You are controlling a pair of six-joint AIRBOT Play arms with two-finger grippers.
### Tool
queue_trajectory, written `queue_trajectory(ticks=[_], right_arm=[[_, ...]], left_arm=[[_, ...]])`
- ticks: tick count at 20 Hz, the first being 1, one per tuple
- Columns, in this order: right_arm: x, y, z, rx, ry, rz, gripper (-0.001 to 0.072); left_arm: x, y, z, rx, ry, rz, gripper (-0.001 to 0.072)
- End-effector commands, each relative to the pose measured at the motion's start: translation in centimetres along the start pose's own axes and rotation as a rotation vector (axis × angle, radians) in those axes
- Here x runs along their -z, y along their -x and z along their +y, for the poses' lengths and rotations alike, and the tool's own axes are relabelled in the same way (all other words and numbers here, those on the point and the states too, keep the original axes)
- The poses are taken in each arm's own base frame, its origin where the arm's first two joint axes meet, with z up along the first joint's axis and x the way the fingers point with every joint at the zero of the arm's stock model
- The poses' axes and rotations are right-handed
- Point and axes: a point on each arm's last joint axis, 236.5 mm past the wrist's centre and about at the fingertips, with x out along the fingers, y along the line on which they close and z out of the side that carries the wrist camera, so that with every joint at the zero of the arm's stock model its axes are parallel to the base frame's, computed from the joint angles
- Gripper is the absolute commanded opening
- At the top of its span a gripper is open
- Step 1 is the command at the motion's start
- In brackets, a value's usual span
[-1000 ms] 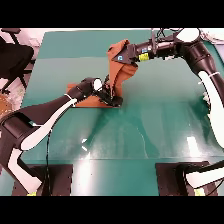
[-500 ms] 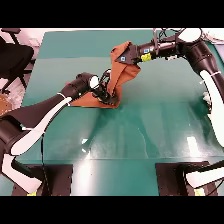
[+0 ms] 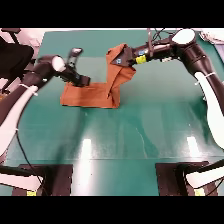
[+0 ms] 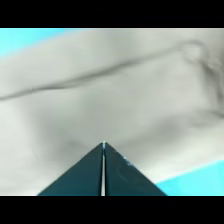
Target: Fold the shirts.
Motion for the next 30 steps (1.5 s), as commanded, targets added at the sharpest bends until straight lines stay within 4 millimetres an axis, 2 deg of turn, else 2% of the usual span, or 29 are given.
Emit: queue_trajectory(ticks=[1, 3, 5, 12, 15, 18, 21, 23, 24, 26, 27, 29, 30], right_arm=[[-0.3, -2.8, 0.1, 0.005, -0.044, -0.033, 0.0014], [-0.2, -5.0, -0.3, 0.011, -0.066, -0.048, 0.0014], [0.0, -7.2, -1.0, 0.013, -0.1, -0.049, 0.0014], [1.2, -15.1, -2.0, -0.04, -0.193, 0.021, 0.0014], [3.0, -17.2, -3.4, -0.017, -0.247, 0.031, 0.0014], [4.2, -18.2, -3.9, -0.005, -0.275, 0.043, 0.0016], [2.7, -18.7, -3.3, -0.02, -0.296, -0.031, 0.0032], [1.2, -18.8, -2.8, -0.043, -0.322, -0.094, 0.0268], [0.9, -18.7, -2.4, -0.06, -0.322, -0.105, 0.031], [0.5, -18.7, -1.1, -0.113, -0.325, -0.116, 0.0319], [0.3, -18.7, -0.7, -0.133, -0.332, -0.126, 0.0382], [0.0, -18.1, 0.3, -0.162, -0.309, -0.109, 0.0563], [-0.1, -17.3, 0.7, -0.176, -0.282, -0.085, 0.0618]], left_arm=[[-0.8, 3.9, 5.6, -0.061, 0.046, -0.039, 0.0022], [-0.7, 5.2, 7.3, -0.079, 0.057, -0.044, 0.0023], [-0.7, 6.0, 8.1, -0.09, 0.07, -0.055, 0.0023], [-0.9, 6.3, 7.8, -0.073, 0.082, -0.065, 0.0023], [-0.8, 6.3, 7.8, -0.072, 0.082, -0.06, 0.0023], [-0.8, 6.3, 7.8, -0.072, 0.08, -0.061, 0.0023], [-0.8, 6.3, 7.8, -0.072, 0.064, -0.06, 0.0023], [-0.8, 6.3, 7.7, -0.071, 0.065, -0.059, 0.0023], [-0.8, 6.3, 7.5, -0.061, 0.07, -0.058, 0.0023], [-0.8, 6.3, 7.1, -0.04, 0.08, -0.059, 0.0023], [-0.8, 6.2, 7.0, -0.037, 0.081, -0.059, 0.0023], [-0.7, 6.2, 6.9, -0.033, 0.083, -0.052, 0.0023], [-0.6, 6.2, 6.9, -0.033, 0.074, -0.049, 0.0023]])
